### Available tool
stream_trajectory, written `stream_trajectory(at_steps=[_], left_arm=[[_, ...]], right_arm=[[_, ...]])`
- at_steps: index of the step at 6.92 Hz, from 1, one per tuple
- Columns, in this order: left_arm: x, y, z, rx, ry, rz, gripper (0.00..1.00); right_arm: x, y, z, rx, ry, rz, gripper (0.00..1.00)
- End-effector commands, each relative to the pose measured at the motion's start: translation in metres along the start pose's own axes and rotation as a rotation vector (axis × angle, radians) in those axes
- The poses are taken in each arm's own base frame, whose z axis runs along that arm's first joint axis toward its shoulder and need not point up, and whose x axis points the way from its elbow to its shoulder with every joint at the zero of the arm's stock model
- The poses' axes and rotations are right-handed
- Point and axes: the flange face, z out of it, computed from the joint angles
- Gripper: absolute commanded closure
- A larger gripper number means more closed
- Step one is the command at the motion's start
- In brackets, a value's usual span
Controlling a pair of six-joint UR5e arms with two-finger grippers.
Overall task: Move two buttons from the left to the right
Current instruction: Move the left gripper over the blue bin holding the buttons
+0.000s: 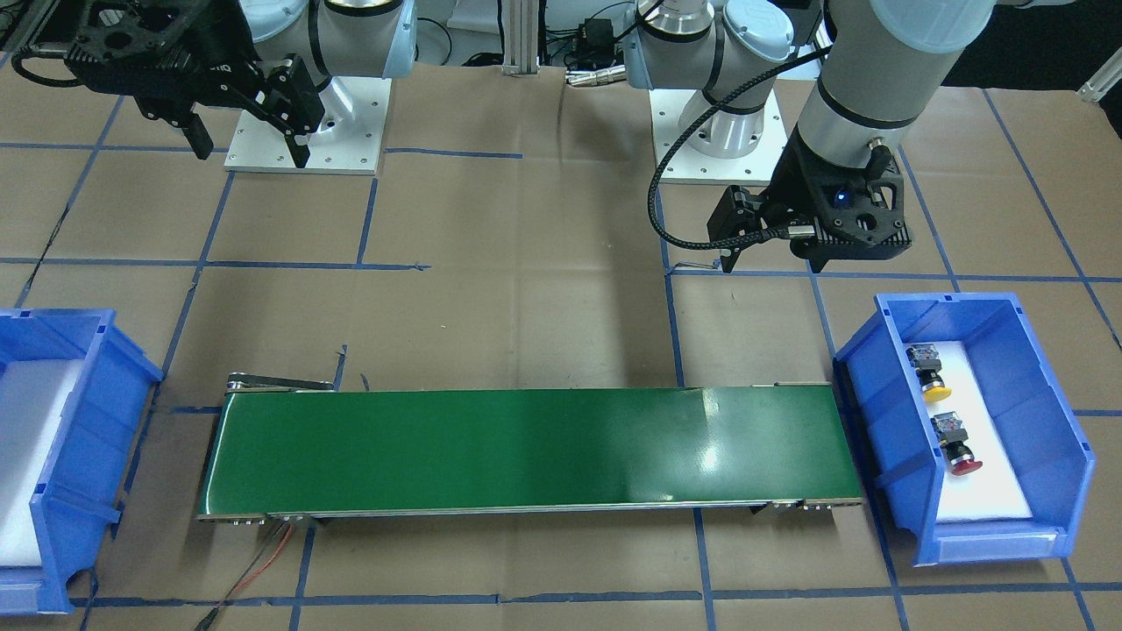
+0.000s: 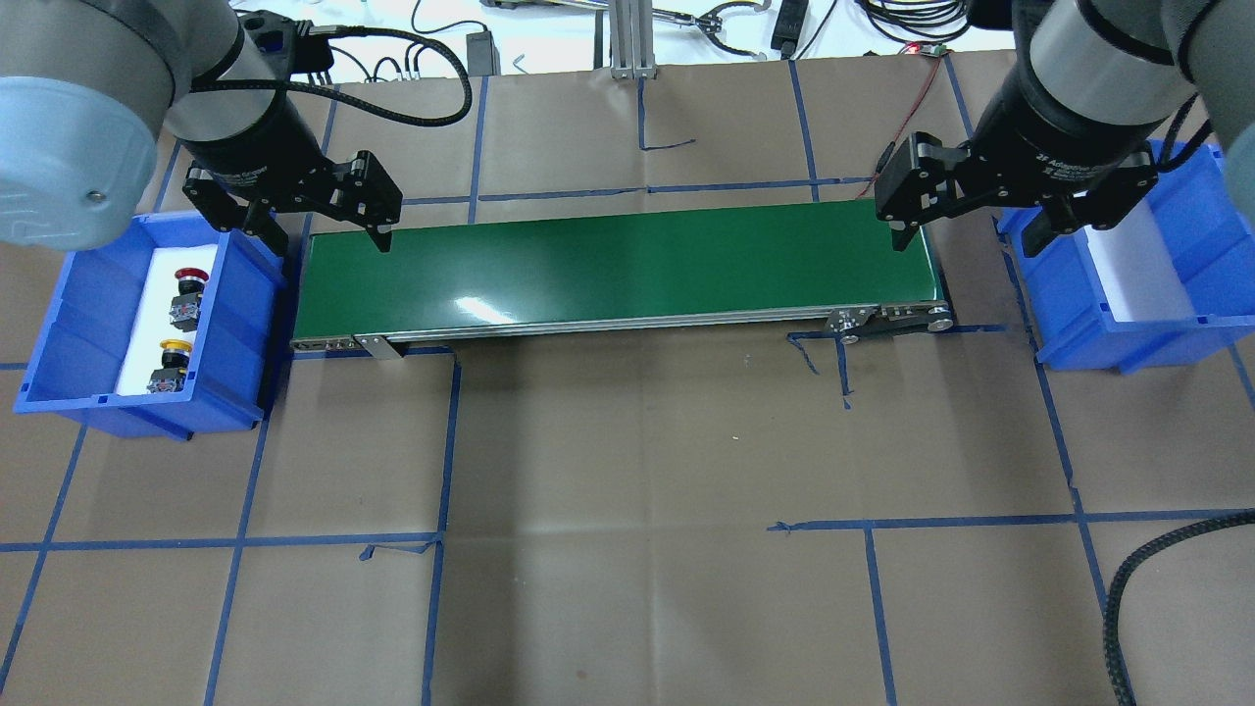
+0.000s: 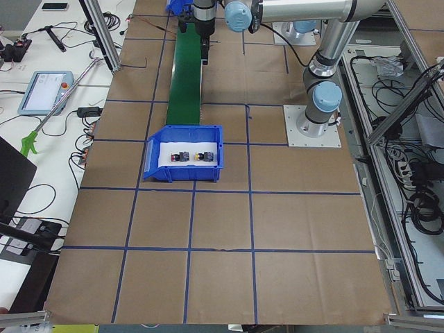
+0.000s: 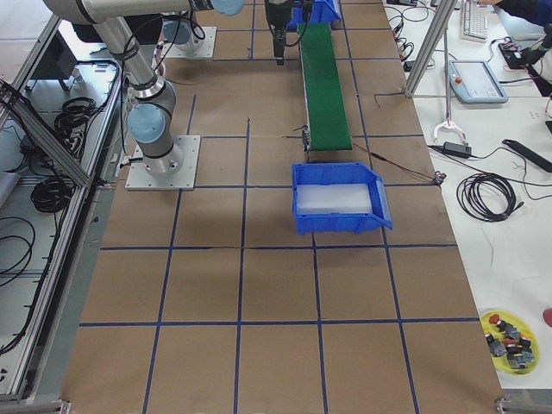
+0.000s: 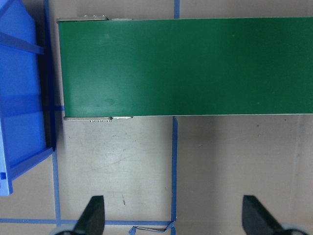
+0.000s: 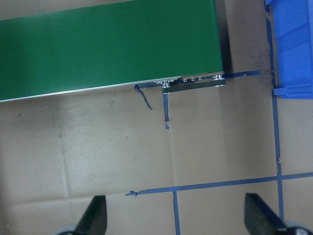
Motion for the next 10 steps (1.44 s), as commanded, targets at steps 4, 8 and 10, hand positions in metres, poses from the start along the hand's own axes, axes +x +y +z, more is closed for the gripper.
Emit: stream_trajectory(at_steps=[4, 8, 10], left_arm=[[0.000, -0.001, 0.001, 0.000, -0.002, 0.003, 0.00], [-0.006, -0.001, -0.001, 0.003, -0.003, 0.006, 0.00], [-0.039, -0.008, 0.001, 0.000, -0.004, 0.043, 0.00]], right_arm=[[0.000, 0.007, -0.007, 0.014, -0.002, -0.001, 0.00], [0.000, 0.009, -0.005, -0.003, 0.000, -0.001, 0.00], [0.000, 0.009, -0.005, -0.003, 0.000, -0.002, 0.00]])
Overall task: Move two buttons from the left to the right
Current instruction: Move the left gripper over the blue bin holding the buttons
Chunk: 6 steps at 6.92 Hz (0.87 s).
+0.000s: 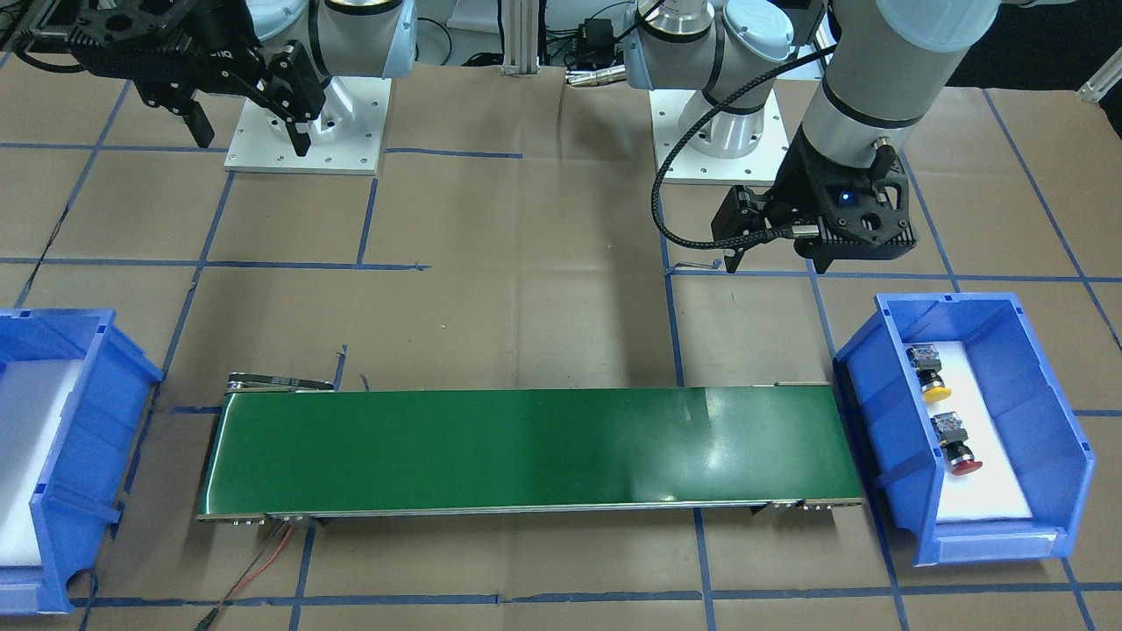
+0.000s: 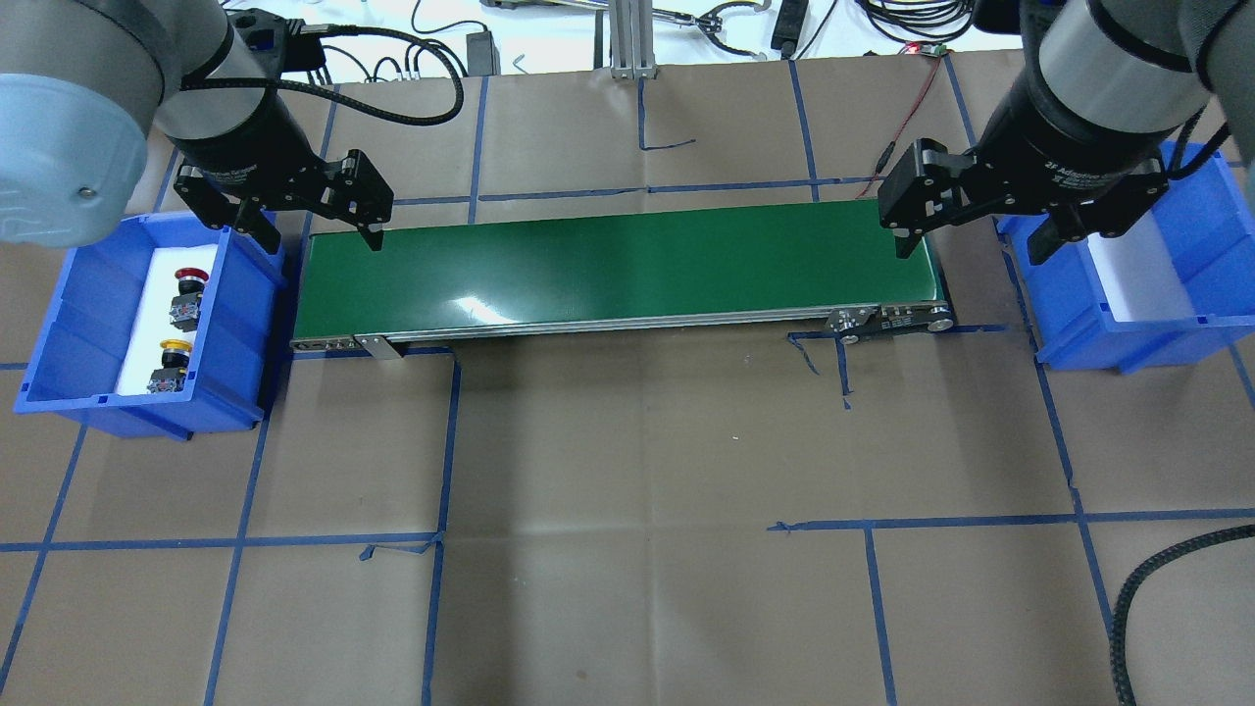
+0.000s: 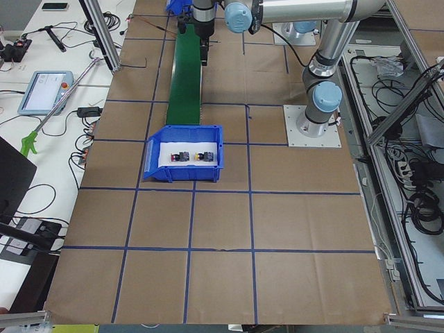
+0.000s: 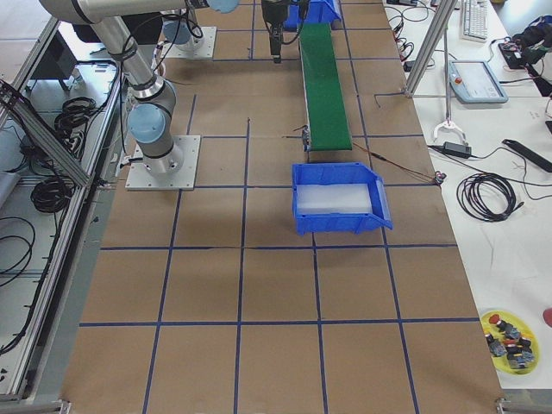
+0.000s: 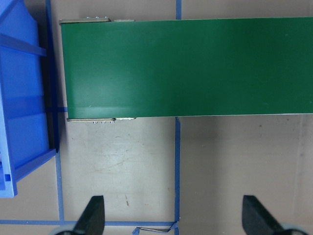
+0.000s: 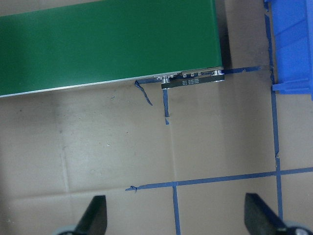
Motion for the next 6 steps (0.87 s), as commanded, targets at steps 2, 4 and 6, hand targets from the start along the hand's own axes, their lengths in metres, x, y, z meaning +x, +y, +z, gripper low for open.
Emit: stream_trajectory(at_steps=[2, 4, 6], left_arm=[[-0.128, -0.012, 0.010, -0.015, 0.009, -0.065, 0.00], [-0.213, -0.004, 0.021, -0.030, 0.016, -0.053, 0.00], [-0.287, 0.006, 0.039, -0.038, 0.020, -0.030, 0.00]], right_arm=[[0.000, 0.000, 0.000, -0.002, 0.000, 0.001, 0.00], [0.001, 0.003, 0.004, -0.035, 0.004, 0.002, 0.00], [0.001, 0.003, 0.004, -0.034, 0.004, 0.002, 0.00]])
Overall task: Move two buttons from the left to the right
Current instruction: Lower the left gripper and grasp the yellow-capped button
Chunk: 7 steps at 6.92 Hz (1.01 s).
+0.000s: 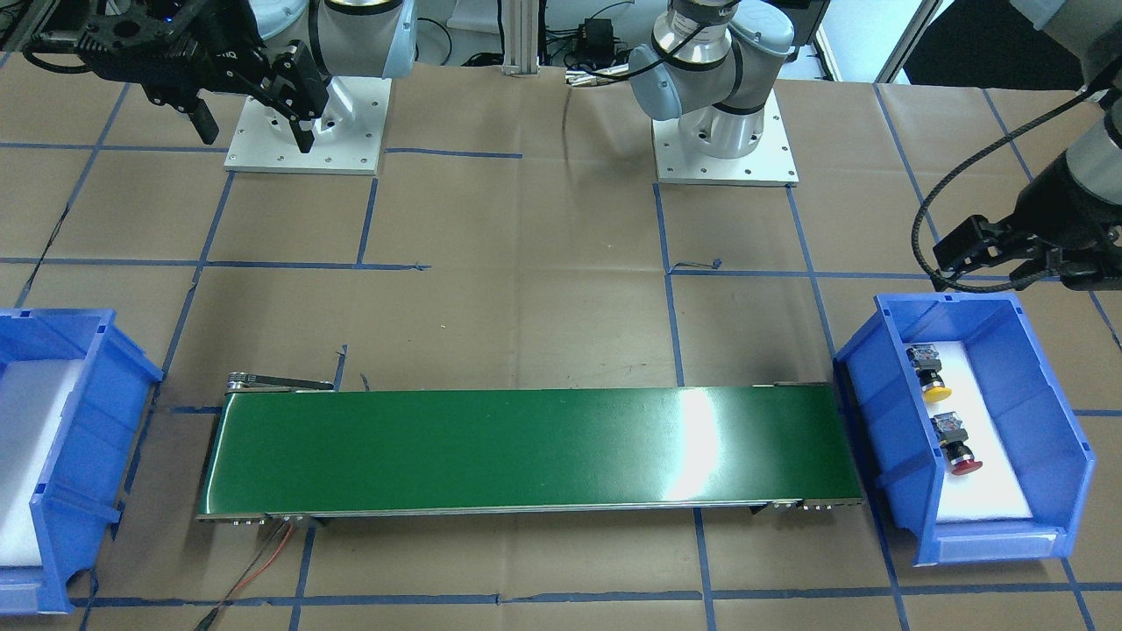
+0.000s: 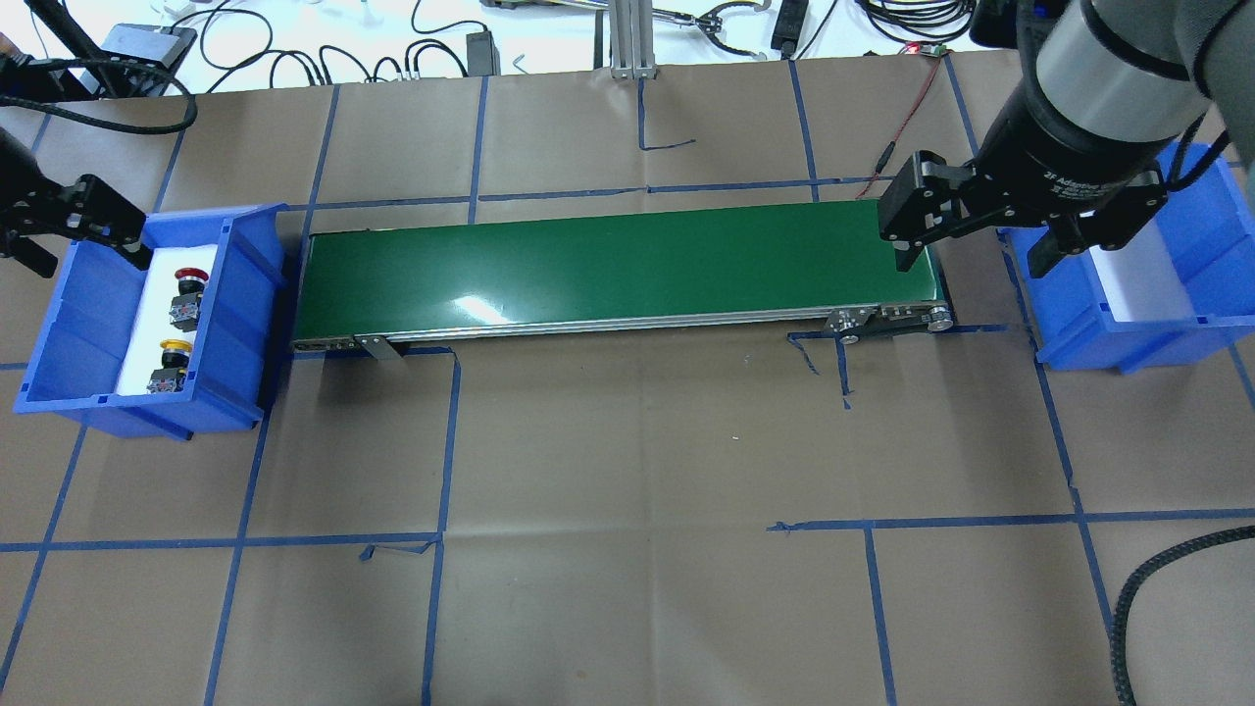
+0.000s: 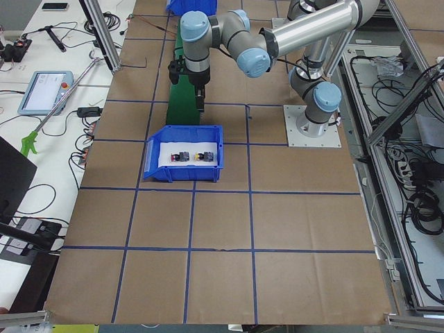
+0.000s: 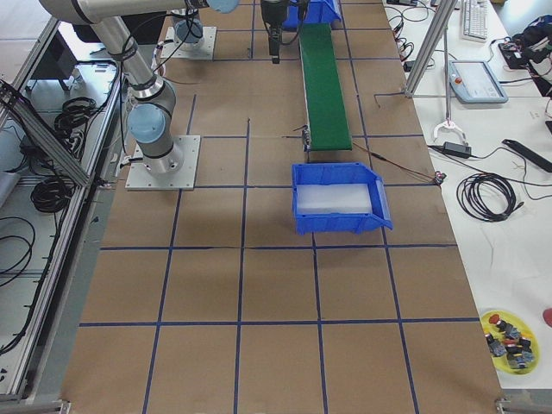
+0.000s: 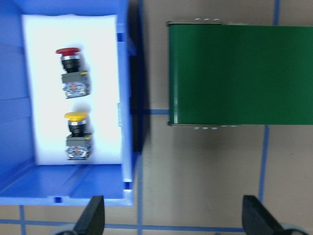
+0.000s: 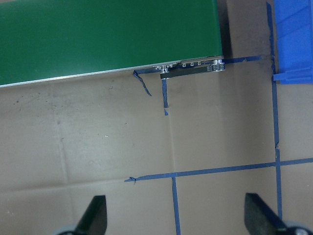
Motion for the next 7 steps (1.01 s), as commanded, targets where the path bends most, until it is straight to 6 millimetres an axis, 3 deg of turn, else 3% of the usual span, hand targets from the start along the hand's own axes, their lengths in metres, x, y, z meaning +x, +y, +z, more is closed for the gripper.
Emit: stream_trajectory(at_steps=[1, 4, 7], left_arm=[[-0.076, 0.012, 0.024, -0.018, 0.021, 0.004, 0.01], [-0.070, 0.025, 0.064, 0.033, -0.012, -0.001, 0.01], [-0.072, 0.013, 0.096, 0.047, 0.021, 0.003, 0.01]], right_arm=[[-0.001, 0.001, 0.000, -0.001, 0.000, -0.003, 0.00], [-0.001, 0.000, 0.000, -0.001, 0.000, -0.001, 0.00], [-0.002, 0.001, -0.001, 0.001, 0.000, -0.005, 0.00]])
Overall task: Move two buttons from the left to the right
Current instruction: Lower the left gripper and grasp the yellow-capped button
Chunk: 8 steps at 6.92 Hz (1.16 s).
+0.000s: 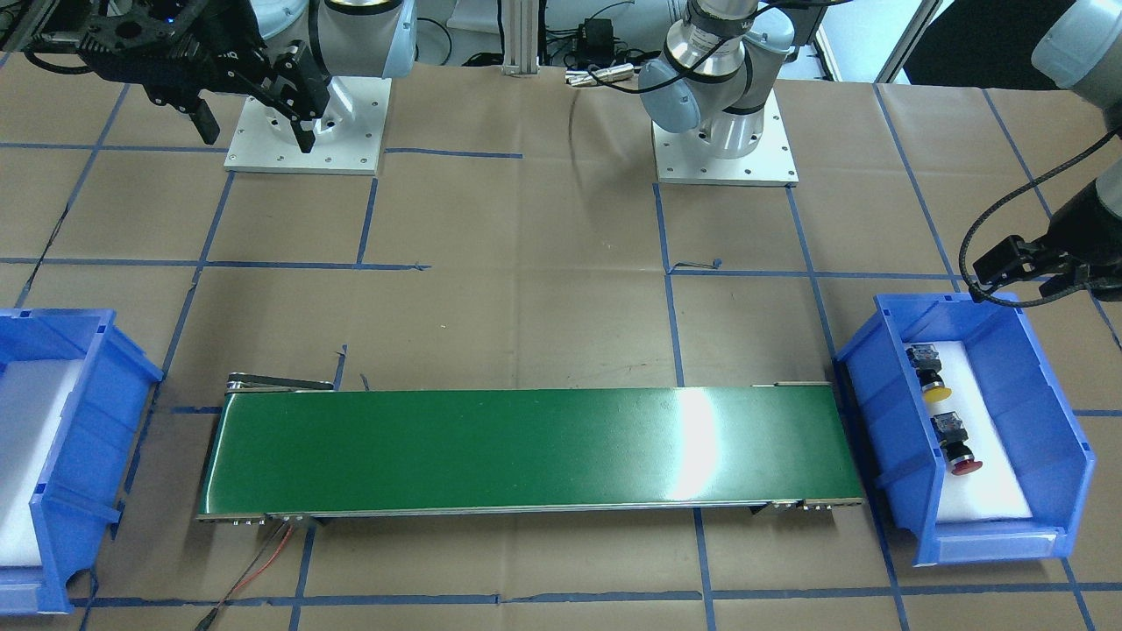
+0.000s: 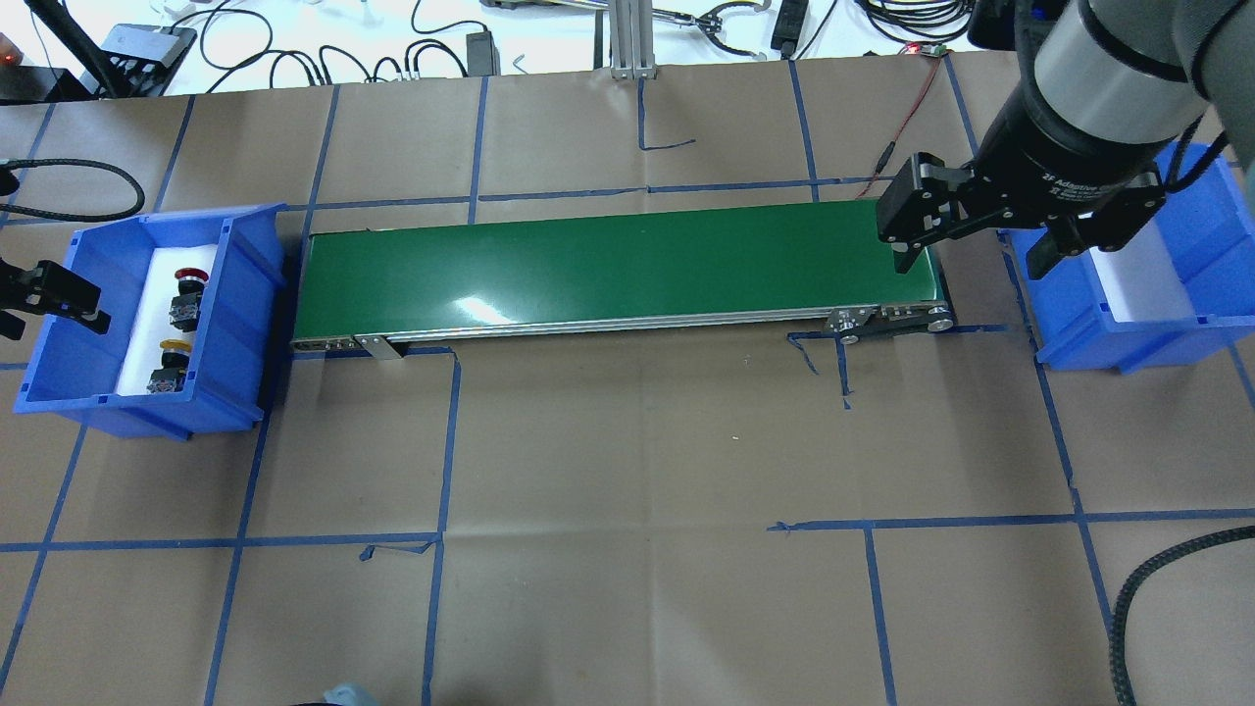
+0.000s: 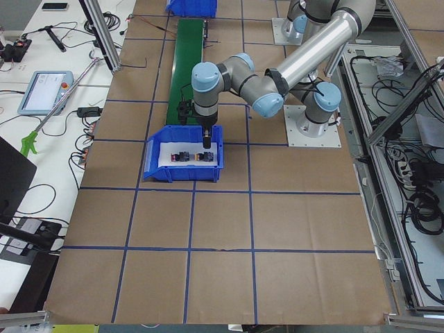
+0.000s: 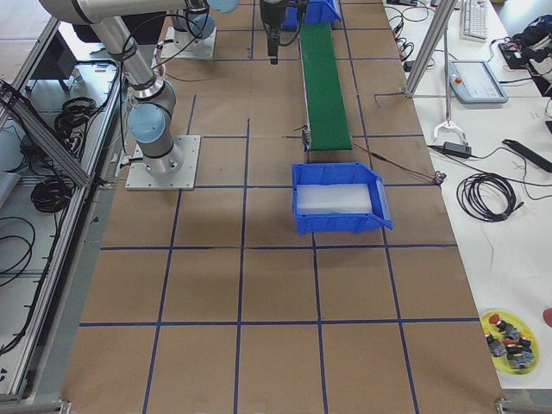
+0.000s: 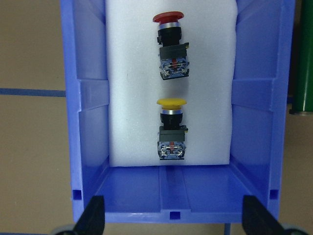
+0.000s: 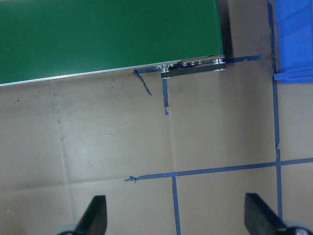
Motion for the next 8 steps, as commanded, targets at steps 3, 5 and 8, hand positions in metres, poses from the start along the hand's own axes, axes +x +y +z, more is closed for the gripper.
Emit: stream_trajectory(at_steps=[3, 5, 8], left_arm=[[0.008, 0.008, 0.077, 0.036, -0.008, 0.004, 0.01], [0.001, -0.001, 0.107, 0.040, -0.007, 0.006, 0.01], [-0.002, -0.007, 0.146, 0.003, 0.020, 0.008, 0.01]], right_arm=[[0.000, 0.000, 0.000, 0.000, 0.000, 0.000, 0.00], [0.000, 0.000, 0.000, -0.002, 0.000, 0.000, 0.00], [0.000, 0.000, 0.000, -0.002, 0.000, 0.000, 0.00]])
